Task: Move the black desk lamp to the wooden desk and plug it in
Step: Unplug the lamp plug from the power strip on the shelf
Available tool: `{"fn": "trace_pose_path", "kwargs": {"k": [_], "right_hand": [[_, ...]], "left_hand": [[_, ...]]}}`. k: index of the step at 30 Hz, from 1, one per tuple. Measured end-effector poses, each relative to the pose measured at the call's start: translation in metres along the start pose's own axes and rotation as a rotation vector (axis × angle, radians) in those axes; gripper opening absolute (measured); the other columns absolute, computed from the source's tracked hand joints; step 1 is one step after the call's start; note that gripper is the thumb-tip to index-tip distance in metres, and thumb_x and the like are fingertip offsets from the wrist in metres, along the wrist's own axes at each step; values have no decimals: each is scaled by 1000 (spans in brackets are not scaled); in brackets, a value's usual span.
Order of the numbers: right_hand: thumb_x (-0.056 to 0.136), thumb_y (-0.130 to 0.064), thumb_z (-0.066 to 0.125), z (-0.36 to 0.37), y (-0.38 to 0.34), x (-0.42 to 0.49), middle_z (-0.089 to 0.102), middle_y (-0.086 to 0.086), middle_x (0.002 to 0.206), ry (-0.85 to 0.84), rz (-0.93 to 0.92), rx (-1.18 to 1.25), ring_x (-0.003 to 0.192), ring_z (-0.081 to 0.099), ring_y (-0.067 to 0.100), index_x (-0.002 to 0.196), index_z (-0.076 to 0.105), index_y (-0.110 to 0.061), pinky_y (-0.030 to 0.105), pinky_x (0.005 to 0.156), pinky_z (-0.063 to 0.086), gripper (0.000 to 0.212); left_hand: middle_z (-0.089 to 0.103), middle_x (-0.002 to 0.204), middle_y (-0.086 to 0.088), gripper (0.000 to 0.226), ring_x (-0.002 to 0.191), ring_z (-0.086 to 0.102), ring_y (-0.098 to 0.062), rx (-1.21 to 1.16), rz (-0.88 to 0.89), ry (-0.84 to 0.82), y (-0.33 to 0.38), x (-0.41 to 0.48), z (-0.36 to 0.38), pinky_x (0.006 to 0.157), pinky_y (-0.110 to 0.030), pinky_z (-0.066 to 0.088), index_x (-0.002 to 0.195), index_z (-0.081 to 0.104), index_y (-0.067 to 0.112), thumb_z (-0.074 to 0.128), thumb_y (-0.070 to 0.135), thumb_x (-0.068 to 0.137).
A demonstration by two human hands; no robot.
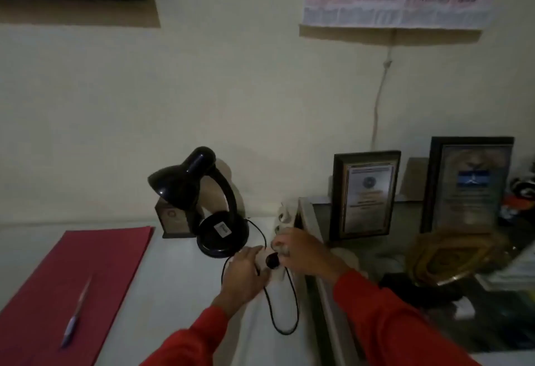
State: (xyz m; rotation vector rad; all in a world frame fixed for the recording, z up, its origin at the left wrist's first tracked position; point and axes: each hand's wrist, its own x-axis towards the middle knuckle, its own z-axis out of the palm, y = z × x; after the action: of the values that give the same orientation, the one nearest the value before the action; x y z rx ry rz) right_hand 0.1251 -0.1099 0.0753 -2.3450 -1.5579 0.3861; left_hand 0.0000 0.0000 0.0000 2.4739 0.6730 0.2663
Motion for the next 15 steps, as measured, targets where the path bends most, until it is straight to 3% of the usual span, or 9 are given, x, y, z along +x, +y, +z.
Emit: {"fn": "trace_pose_path", "kwargs": {"k": [5,9,15], "right_hand": [[80,-25,61,15,6,19,58,13,113,-79,-47,-66,103,56,28,112,60,-12,38,84,50,35],[79,-16,60,23,9,25,59,19,101,-62,-97,-74,96,57,32,95,65,-2,35,75,48,22],[90,-9,51,32,18,25,53,19,110,-34,-134,-72,101,52,31,106,61,0,40,83,44,21]], "left_hand": [[59,127,-11,64,112,56,-30,-59,7,38,-4,9,14,92,-33,43,137,43,12,61,35,81],[66,116,-8,58,96,59,-27,-48,69,76,-4,8,21,82,-29,41,132,49,16,51,38,79],[61,124,-4,66,105,56,-24,19,103,105,-6,6,27,88,-36,45,138,43,18,35,54,84]]}}
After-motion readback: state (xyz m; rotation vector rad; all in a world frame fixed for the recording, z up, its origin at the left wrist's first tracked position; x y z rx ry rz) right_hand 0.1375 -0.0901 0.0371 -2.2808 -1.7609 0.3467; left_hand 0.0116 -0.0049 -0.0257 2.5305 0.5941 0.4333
